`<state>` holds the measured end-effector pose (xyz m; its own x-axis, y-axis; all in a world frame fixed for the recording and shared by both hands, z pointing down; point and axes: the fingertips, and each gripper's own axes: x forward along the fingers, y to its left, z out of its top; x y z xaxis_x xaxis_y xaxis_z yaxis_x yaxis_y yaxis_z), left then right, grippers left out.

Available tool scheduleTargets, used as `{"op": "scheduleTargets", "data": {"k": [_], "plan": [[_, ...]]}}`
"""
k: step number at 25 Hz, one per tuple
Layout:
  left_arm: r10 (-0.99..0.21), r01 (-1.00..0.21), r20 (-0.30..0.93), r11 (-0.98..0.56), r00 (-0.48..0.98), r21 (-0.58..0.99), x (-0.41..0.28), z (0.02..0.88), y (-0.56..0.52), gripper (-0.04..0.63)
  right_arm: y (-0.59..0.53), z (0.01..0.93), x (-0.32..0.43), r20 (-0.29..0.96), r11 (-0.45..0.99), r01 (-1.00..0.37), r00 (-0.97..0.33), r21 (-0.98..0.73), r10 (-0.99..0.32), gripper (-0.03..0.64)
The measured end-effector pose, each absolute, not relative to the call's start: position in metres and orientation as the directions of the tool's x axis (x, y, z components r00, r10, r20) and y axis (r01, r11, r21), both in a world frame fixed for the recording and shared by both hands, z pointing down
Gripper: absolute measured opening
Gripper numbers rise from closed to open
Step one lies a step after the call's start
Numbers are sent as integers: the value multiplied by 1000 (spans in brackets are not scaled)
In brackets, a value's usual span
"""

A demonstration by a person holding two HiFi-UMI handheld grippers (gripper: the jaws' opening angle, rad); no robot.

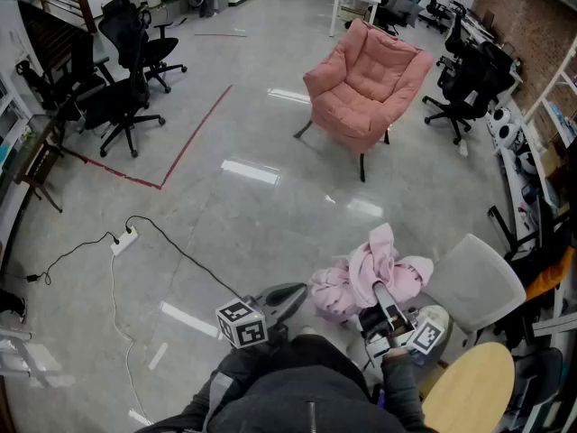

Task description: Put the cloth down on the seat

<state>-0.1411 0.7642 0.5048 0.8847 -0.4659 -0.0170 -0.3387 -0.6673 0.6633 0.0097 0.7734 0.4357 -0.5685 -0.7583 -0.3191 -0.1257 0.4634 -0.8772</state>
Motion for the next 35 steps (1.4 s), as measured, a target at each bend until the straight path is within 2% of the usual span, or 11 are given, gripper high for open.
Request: {"op": "scheduleTargets", "data": {"k": [15,24,35], "plan": [[-503,-390,12,-655,864,647,-85,509,759,9,750,445,36,-339,486,-50,-654,-873,-676,26],[-540,-460,80,-621,838,635,-67,512,693,9,694,449,46,-330,463,-21,-671,-886,-663,26],[-518,-447,83,-631,851,634,-42,493,593,9,602,444,59,-314,436,-24,-660,-899,-683,26]]}}
